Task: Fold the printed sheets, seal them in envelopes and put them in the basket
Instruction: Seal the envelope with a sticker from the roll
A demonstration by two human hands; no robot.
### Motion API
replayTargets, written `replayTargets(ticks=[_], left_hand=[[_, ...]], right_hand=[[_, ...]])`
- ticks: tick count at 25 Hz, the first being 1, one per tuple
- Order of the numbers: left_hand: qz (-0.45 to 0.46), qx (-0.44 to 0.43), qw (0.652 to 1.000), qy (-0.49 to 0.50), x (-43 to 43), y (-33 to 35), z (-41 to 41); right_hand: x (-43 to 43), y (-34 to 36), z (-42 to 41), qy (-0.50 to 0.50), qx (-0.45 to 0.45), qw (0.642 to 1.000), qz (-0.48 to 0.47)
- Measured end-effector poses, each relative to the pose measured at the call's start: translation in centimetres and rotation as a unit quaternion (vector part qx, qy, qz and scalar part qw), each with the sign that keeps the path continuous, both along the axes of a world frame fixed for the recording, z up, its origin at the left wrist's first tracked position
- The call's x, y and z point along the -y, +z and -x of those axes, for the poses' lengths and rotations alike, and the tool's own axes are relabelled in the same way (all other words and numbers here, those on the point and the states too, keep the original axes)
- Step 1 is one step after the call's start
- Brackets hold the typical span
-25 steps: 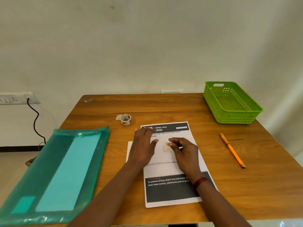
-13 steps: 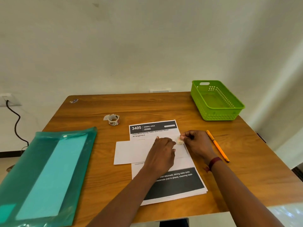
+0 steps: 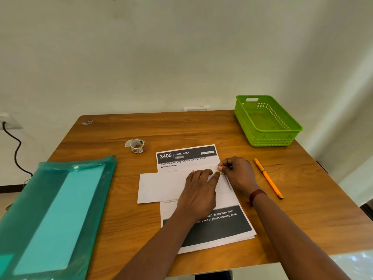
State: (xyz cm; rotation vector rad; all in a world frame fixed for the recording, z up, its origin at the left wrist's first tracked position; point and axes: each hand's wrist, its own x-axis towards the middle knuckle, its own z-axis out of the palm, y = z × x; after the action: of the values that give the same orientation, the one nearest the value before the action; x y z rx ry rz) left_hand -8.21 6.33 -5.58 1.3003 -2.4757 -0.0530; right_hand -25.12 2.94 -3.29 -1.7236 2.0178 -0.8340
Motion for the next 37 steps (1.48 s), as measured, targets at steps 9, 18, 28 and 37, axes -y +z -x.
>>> replayTargets(ticks=[9, 18, 28, 37], left_hand=[[-0.018, 0.030, 0.999, 0.000, 0.1, 0.2, 0.0], [-0.033, 0.045, 0.998, -0.004, 0.1, 0.5, 0.1], [-0.072, 0.104, 0.992, -0.030, 0.7, 1.8, 0.4], [-0.038, 0.058, 0.997, -0.017, 0.5, 0.7, 0.2]], right_hand=[[0.4, -0.2, -0.4, -0.020, -0.024, 0.999, 0.006], [0.5, -0.3, -0.5, -0.020, -0.039, 0.999, 0.007], [-0.4, -0.7, 0.9, 0.044, -0.086, 0.993, 0.062], [-2.7, -2.0, 0.2, 0.080, -0.206, 0.961, 0.163]])
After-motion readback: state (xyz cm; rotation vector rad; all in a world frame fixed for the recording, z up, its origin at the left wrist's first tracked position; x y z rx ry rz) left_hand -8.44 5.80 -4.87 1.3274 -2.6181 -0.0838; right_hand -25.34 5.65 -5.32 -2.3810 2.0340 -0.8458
